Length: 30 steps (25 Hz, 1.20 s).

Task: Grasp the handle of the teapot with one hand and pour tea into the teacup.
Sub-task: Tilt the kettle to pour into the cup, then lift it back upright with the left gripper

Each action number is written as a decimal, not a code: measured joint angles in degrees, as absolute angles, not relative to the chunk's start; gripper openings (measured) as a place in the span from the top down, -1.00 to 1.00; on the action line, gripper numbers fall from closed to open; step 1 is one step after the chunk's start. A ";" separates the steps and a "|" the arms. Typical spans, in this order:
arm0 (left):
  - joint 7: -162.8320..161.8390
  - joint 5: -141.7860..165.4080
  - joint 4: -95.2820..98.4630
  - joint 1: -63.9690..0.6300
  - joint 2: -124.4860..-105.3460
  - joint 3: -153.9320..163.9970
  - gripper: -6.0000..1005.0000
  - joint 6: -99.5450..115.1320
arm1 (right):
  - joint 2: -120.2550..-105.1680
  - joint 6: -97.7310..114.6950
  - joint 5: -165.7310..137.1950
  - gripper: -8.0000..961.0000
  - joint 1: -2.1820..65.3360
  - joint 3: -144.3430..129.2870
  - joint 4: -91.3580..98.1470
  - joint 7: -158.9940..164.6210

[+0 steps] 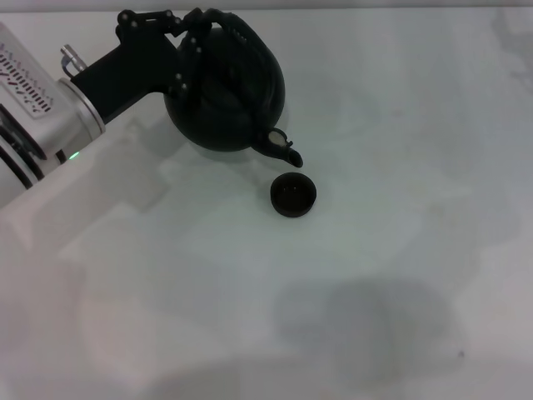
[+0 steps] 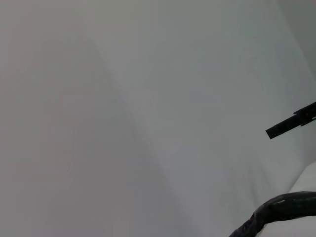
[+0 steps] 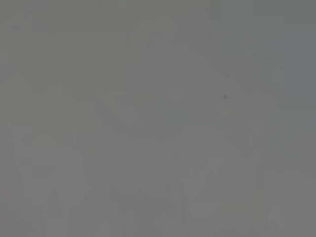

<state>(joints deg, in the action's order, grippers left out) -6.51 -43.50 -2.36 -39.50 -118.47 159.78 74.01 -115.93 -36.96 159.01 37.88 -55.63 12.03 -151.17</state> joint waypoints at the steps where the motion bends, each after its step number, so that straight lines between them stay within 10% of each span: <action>1: -6.51 -43.50 -2.36 -39.50 -118.47 159.78 0.81 74.01 | -115.93 -36.96 159.02 -0.76 37.92 -55.64 12.04 -151.17; 30: 3.05 -41.30 -1.90 -40.44 -118.82 159.79 0.81 73.39 | -115.93 -36.91 158.99 -0.76 38.50 -55.64 11.87 -151.17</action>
